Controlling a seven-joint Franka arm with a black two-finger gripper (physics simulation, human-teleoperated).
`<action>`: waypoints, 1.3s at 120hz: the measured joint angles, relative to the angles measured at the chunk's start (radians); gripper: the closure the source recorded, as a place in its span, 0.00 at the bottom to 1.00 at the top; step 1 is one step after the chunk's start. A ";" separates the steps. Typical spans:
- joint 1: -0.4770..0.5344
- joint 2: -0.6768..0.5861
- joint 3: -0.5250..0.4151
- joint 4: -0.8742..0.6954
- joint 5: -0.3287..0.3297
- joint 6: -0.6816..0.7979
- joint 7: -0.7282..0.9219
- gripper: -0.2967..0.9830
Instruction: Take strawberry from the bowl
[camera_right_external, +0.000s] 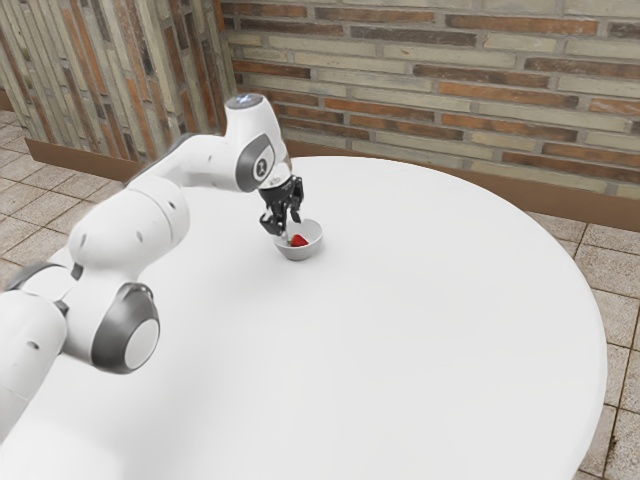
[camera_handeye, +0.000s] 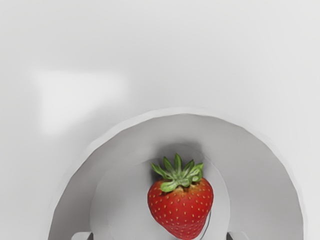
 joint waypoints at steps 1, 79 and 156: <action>0.000 0.001 0.000 0.000 0.000 0.002 -0.001 0.53; 0.003 0.042 0.000 0.004 0.001 0.086 -0.032 0.55; 0.011 0.072 -0.003 0.007 0.001 0.145 -0.028 0.54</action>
